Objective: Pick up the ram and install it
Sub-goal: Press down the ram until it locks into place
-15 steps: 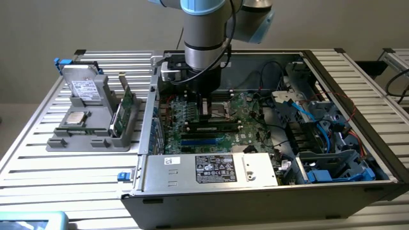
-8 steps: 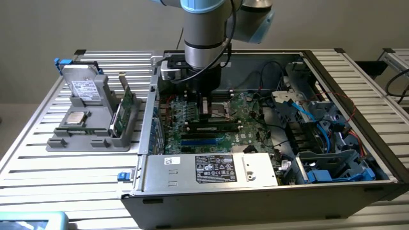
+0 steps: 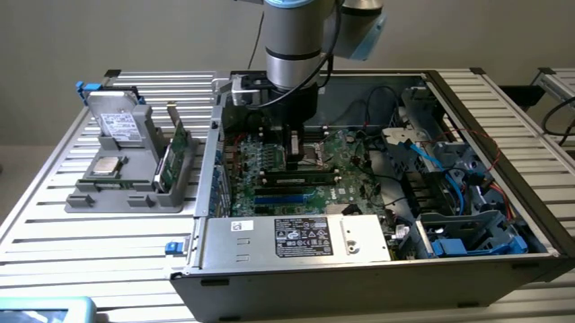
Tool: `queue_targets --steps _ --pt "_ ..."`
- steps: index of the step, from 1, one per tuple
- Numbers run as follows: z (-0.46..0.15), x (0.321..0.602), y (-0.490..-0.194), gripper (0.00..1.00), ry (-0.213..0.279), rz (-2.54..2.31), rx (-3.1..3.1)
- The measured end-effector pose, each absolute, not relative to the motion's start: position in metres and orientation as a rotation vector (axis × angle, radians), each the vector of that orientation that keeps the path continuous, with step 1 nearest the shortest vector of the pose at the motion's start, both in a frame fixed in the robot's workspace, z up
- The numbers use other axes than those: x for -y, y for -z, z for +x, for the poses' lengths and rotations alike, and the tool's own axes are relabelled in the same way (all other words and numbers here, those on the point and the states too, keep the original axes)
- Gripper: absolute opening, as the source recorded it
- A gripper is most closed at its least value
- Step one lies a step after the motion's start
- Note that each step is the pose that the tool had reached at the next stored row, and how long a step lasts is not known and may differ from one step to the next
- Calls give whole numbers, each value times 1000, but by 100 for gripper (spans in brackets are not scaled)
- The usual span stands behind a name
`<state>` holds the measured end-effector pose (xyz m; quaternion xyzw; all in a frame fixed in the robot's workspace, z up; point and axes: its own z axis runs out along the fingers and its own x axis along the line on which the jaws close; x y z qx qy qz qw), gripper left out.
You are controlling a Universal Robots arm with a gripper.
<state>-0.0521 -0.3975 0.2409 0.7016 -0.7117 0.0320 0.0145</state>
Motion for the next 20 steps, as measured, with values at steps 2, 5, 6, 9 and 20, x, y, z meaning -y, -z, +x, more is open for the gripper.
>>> queue_targets --steps 2,5,6,9,20 --pt "-47 398 -241 11 -100 2184 2215" --pt "-39 398 -242 11 -100 2184 2215" --pt "-37 398 -242 11 -100 2184 2215" --pt "-32 398 -243 11 -100 2184 2215" --pt "-28 398 -243 11 -99 2184 2215"
